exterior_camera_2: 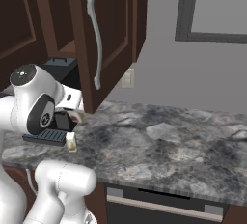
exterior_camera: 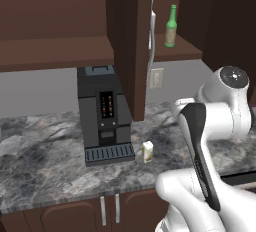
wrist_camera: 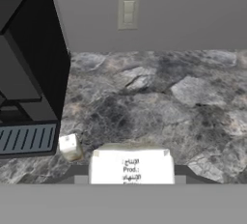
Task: Sort all alcoholic drinks to one cabinet, and non-alcoholic drinks to the other.
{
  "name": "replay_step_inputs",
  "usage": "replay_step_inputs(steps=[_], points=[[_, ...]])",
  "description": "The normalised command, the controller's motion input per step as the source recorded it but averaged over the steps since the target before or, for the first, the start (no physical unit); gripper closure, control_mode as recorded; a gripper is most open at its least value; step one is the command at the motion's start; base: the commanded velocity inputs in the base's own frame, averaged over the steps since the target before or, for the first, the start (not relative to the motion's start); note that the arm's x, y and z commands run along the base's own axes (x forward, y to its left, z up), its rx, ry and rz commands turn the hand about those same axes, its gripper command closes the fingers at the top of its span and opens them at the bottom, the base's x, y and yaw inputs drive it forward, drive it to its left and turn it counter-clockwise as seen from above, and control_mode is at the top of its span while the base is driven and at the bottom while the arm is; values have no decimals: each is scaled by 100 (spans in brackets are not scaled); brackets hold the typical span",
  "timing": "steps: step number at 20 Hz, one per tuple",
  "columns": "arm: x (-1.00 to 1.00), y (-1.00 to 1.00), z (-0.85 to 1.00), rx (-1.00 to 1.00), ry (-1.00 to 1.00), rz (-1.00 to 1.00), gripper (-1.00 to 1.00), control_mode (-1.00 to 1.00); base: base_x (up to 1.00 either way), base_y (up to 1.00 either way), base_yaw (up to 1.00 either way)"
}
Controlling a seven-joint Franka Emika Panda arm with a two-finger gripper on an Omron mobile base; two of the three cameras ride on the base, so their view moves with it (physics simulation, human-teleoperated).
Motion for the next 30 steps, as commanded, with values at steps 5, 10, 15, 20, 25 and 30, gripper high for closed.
replay_step_inputs(steps=[5,10,15,20,25,30], points=[[-12,2,8,0,-2,1,100,-100,0,0,0],[-14,0,2,0,0,1,100,-100,0,0,0],[-15,0,0,0,0,1,100,-100,0,0,0],[-13,0,0,0,0,0,100,-100,0,0,0],[-5,0,0,0,0,0,100,100,-15,0,0],[0,0,0,0,0,0,100,100,-44,0,0]])
